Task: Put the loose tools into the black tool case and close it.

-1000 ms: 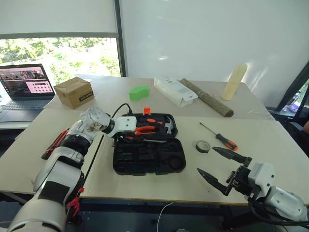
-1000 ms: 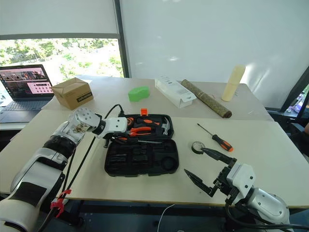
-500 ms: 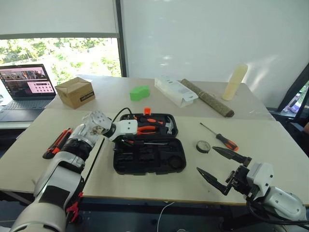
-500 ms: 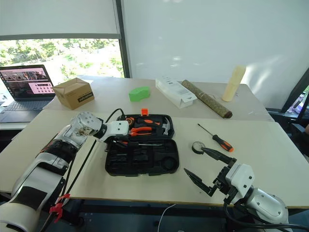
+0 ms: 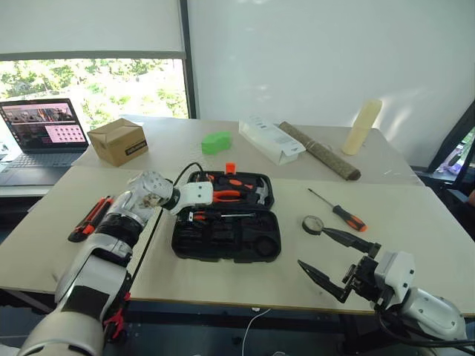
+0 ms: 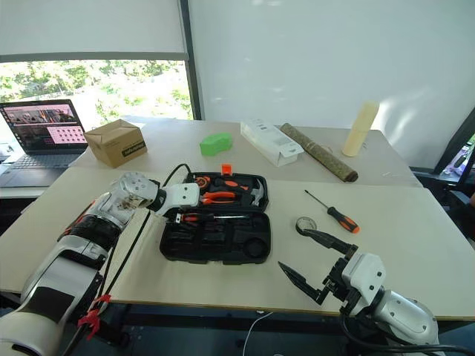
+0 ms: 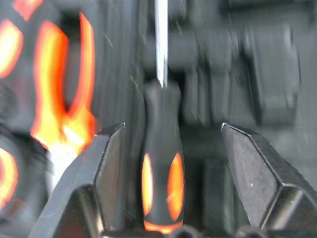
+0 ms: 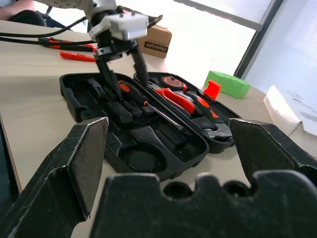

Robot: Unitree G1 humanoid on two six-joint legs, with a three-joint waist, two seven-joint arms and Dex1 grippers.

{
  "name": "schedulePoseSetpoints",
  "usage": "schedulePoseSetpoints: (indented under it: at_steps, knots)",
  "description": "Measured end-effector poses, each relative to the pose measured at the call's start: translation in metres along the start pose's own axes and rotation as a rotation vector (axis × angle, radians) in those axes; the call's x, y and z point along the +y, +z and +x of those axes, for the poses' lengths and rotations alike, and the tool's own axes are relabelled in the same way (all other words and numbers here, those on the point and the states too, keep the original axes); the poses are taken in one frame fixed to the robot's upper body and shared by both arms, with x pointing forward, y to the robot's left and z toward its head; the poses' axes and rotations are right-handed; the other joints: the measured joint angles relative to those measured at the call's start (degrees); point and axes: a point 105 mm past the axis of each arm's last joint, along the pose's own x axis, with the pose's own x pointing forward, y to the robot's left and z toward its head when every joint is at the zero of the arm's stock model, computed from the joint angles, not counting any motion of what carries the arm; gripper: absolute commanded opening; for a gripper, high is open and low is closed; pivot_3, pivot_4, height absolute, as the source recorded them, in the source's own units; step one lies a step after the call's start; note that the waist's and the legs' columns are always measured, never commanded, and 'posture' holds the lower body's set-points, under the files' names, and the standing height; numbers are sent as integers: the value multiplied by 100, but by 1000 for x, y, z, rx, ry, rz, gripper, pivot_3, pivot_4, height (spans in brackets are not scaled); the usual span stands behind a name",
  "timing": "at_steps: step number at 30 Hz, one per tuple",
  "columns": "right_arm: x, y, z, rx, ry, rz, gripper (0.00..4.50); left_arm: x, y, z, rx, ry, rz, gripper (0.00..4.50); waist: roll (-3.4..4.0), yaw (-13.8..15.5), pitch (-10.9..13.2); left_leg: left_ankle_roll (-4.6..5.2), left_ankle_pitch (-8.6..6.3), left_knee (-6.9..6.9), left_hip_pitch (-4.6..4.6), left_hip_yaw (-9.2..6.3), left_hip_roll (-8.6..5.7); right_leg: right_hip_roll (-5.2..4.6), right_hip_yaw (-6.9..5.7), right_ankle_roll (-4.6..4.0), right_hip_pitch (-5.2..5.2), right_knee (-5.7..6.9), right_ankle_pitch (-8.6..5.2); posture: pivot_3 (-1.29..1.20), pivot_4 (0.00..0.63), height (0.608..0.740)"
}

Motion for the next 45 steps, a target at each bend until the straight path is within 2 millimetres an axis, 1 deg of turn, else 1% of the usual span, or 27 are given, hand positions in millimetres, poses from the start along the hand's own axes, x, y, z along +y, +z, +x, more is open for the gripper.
schedulePoseSetpoints:
  at_steps: [1,3,4,8,9,10,12,21,23,26,28,31,34,36,38,39,40,41,42,43,44,45]
  knots:
    - [0,0,0,0,1,1,4500,1,4,-2,-29,7,12,2873,0,0,0,0,0,0,-1,1,0,0,0,0,0,-1,0,0,150,740]
    - [1,0,0,0,1,4,4500,3,5,-6,-48,19,25,2339,0,-6,0,1,-1,-2,0,3,-1,1,0,1,0,-5,-1,0,150,740]
    - [1,0,1,-1,1,5,4500,3,4,-6,-53,24,25,1960,0,-11,0,2,-1,-2,0,4,-1,1,1,1,0,-5,-1,0,150,740]
    - [2,-1,1,1,1,13,4500,-3,-15,-6,-54,45,-58,344,0,-10,0,2,-1,-2,-1,5,-1,1,0,2,0,-5,-1,0,150,740]
    - [2,-1,1,1,1,14,4500,-5,-20,-5,-49,48,-85,119,0,-8,0,2,-1,-2,0,5,-1,1,0,2,0,-5,-1,0,150,740]
    - [2,-1,1,1,2,17,4500,-6,-26,-3,-46,62,-119,119,0,-7,0,3,-2,-1,-1,5,-1,1,0,3,1,-5,0,0,150,740]
    - [2,-1,2,1,3,18,4500,-8,-30,-1,-44,68,-139,119,0,10,0,5,-3,-1,-2,4,-3,-1,-1,4,2,-5,1,0,150,740]
    - [2,-1,2,2,4,19,4500,-8,-31,9,-56,87,-199,119,1,15,-1,9,-5,2,4,6,-6,-4,-2,7,11,-6,2,0,150,740]
    - [2,-1,2,2,3,19,4500,-11,-32,13,-53,78,-213,119,3,16,-2,11,-6,2,18,6,-6,-4,-2,8,26,-7,1,0,150,740]
    - [2,-2,2,2,3,19,4500,-14,-32,15,-45,67,-203,119,3,19,-3,14,-8,0,36,2,-6,-6,-4,9,46,-11,0,0,150,740]
    - [2,-2,2,-1,-2,22,4500,-15,-33,20,14,66,-158,119,3,14,-10,19,-12,-8,77,0,-6,-7,-3,12,85,-20,-2,0,150,740]
    - [2,-2,2,-3,-6,24,4500,-17,-34,23,42,70,-144,119,25,10,-46,23,-15,-11,94,2,-8,-14,2,30,95,-18,-14,0,150,740]
    - [1,-3,0,6,-17,27,4500,-19,-35,22,8,100,-172,119,49,6,-71,23,-15,-12,95,2,-7,-15,5,28,94,-14,-13,0,150,740]
    - [-2,-9,-9,39,-58,40,4500,-26,-37,19,-69,114,-226,119,51,1,-72,23,-15,-16,92,1,-5,-14,7,17,87,-13,-10,0,150,740]
    - [-7,-13,-22,61,-122,71,4500,-33,-36,14,-162,112,-281,623,50,-2,-71,23,-15,-16,76,2,-4,-14,6,15,71,-13,-9,0,150,740]
    - [-11,-15,-31,82,-163,84,4500,-37,-36,8,-220,118,-310,805,50,-3,-70,23,-15,-15,67,2,-2,-13,5,15,63,-12,-10,0,150,740]
    - [-14,-18,-41,106,-195,98,4500,-39,-37,-3,-273,130,-335,1218,47,-4,-68,23,-15,-15,58,0,-1,-12,1,15,58,-16,-10,0,150,740]
    - [-17,-20,-51,128,-227,101,4500,-38,-39,-15,-307,151,-342,1551,46,-11,-66,23,-15,-15,51,1,0,-12,2,15,51,-17,-10,0,150,740]
    - [-21,-25,-66,169,-274,107,4500,-36,-42,-35,-339,192,-344,1925,46,-31,-66,23,-15,-16,48,1,1,-11,2,15,48,-19,-10,0,150,740]
    - [-24,-27,-75,194,-305,109,4500,-34,-44,-49,-353,216,-341,2275,46,-37,-66,23,-15,-16,49,2,1,-11,3,15,48,-21,-11,0,150,740]
    - [-26,-32,-88,229,-341,114,4500,-35,-47,-68,-361,239,-335,2699,47,-47,-66,24,-16,-19,53,2,1,-13,3,15,51,-23,-11,0,150,740]
    - [-28,-35,-96,249,-371,119,4500,-38,-51,-81,-355,246,-333,3062,49,-56,-66,24,-16,-23,62,4,4,-14,6,15,57,-23,-12,0,150,740]
